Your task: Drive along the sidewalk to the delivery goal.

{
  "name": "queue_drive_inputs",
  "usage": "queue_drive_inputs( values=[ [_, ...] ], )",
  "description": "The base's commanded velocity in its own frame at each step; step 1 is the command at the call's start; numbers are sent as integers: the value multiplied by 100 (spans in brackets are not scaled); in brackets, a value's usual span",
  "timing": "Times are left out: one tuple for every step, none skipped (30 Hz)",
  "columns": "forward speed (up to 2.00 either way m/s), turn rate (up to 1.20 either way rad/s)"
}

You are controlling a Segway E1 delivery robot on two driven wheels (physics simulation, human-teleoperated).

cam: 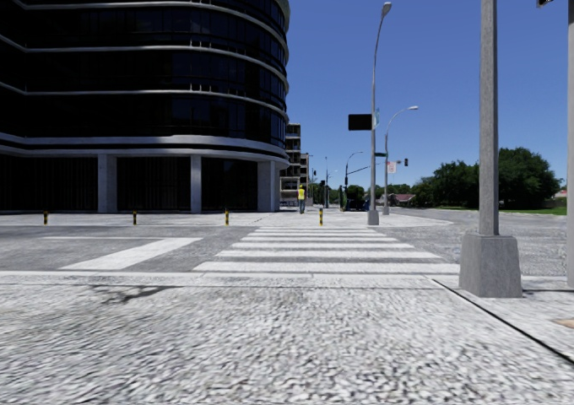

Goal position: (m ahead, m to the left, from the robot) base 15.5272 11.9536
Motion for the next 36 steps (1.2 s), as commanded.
queue_drive_inputs(
  values=[
    [200,0],
    [200,0],
    [200,0],
    [200,0],
    [200,0],
    [200,0],
    [200,0],
    [200,0],
    [200,0],
    [200,0],
    [200,0],
    [200,0],
    [200,0],
    [200,0],
    [200,0],
    [200,0],
    [200,0],
    [200,0],
    [200,0],
    [200,0],
    [200,0],
    [200,0],
    [200,0],
    [200,0],
    [200,0],
    [200,0],
    [200,0],
    [200,0],
    [200,0],
    [200,0],
    [200,0],
    [200,0],
    [200,0],
    [200,0],
    [200,0],
    [200,0]
  ],
)
